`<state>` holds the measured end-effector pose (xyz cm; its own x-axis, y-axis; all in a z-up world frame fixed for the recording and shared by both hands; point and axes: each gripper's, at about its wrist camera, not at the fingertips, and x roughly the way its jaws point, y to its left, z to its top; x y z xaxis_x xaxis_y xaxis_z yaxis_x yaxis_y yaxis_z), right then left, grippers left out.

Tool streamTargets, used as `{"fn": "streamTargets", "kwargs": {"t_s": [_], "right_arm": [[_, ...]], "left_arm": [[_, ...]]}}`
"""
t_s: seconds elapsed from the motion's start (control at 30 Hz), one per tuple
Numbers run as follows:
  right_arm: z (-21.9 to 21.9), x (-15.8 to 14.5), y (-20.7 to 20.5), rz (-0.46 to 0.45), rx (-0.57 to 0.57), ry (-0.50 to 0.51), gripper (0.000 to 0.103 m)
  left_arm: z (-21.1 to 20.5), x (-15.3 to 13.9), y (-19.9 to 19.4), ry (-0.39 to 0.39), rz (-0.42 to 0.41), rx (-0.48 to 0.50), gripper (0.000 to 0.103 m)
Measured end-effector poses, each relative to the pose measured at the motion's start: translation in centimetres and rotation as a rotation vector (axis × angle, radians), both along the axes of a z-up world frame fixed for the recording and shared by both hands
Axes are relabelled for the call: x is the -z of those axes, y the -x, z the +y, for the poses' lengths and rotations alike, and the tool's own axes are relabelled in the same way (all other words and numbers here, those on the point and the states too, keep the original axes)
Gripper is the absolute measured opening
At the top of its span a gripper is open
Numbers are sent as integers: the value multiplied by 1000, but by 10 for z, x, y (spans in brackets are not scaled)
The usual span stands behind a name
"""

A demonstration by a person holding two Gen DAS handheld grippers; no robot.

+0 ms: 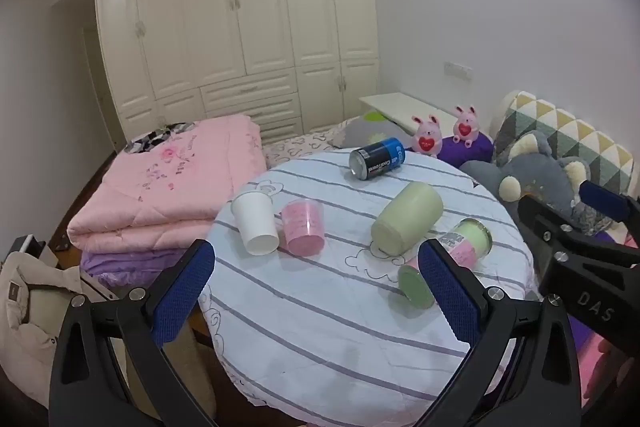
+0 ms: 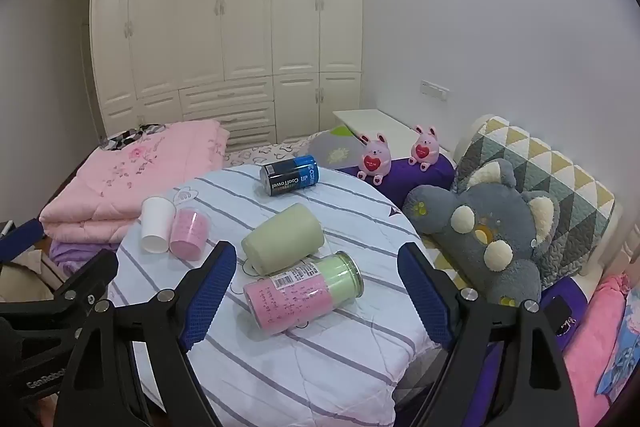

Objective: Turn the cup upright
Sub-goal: 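Approach the pale green cup lying on its side with the right gripper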

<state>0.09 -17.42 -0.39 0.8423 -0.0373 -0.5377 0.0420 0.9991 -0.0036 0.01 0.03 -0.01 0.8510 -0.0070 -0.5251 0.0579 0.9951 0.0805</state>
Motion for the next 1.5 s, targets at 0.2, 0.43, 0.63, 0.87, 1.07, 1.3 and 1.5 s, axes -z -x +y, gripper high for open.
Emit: {"fn": "streamTargets", "kwargs": {"t_s": [0.2, 0.43, 0.63, 0.87, 1.07, 1.3, 1.5], "right_arm": [[0, -5, -3, 0, -9, 5, 84], [2, -8, 2, -17, -8, 7, 84], [8, -6, 0, -10, -11, 23, 84], [12, -6, 0, -9, -14, 29, 84], [13, -6, 0, -9, -16, 30, 84], [13, -5, 0, -5, -19, 32, 84], [16, -4, -3, 1, -19, 35, 84]], "left_arm": [[7, 8, -7, 10, 41, -8, 103], [7, 9, -10, 1, 41, -20, 103], [12, 10, -13, 12, 60, -23, 103], [15, 12, -15, 10, 67, -28, 103], [16, 13, -16, 14, 68, -30, 103], [19, 15, -17, 14, 76, -32, 103], [20, 18, -18, 18, 81, -36, 103]]}}
